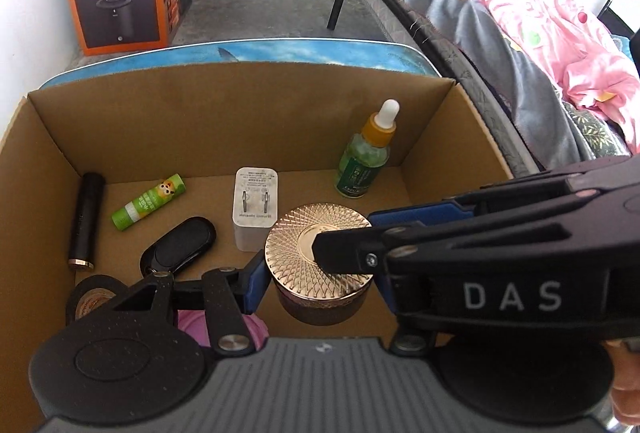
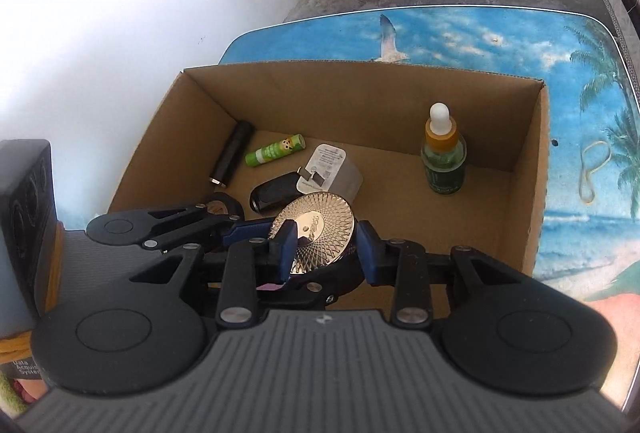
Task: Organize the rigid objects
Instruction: 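Lower the jar into the box and open the right tool, then move the open right tool back onto the white pill bottle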
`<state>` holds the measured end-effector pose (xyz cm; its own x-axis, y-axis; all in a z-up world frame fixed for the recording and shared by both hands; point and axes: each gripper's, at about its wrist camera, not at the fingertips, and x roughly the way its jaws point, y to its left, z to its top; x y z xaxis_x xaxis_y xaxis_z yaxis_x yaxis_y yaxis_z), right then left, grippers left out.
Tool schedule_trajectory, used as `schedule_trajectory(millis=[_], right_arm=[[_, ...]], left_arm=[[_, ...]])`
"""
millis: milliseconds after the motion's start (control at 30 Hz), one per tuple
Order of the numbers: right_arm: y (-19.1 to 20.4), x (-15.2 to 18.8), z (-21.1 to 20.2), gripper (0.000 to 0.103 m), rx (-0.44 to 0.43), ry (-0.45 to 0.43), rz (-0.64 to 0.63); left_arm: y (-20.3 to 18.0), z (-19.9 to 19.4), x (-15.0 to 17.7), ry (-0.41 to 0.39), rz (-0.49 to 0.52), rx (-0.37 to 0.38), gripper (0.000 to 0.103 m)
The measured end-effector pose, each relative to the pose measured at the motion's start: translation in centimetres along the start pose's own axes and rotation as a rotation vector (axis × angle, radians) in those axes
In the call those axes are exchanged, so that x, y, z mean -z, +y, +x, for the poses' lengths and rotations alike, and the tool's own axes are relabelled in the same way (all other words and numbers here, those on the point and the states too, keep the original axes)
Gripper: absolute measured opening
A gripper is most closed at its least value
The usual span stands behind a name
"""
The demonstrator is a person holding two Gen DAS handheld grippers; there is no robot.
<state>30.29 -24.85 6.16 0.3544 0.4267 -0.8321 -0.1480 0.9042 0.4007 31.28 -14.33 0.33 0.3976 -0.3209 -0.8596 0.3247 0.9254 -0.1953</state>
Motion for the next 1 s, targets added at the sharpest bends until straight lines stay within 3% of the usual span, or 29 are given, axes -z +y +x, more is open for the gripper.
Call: schedule_trajectory(millis=[300,533,767,1000], right_arm=[[-0.5,-0.4,1.3,0.032,0.013,0.027,-0.005],[-1.0,-0.3,1.8,0.032,0.025,0.019,-0.004],[-0.7,0.1,-0.1,0.032,0.018,-0.032,-0.008],[1.2,2.7,-6.4,0.033,-0.013,-0.203,-0.047]], left_arm=[[0.4,1.0,-0.5,0.061,-0.041,0.007,0.057],[1.1,1.6,-0.4,0.093,-0.087,0.053,0.058],[0.8,0.3,-0.2,0.036,-0.08,0.058,0.069],[-0.7,-5.3,1.8,-0.132,-0.001,0.042,0.082]])
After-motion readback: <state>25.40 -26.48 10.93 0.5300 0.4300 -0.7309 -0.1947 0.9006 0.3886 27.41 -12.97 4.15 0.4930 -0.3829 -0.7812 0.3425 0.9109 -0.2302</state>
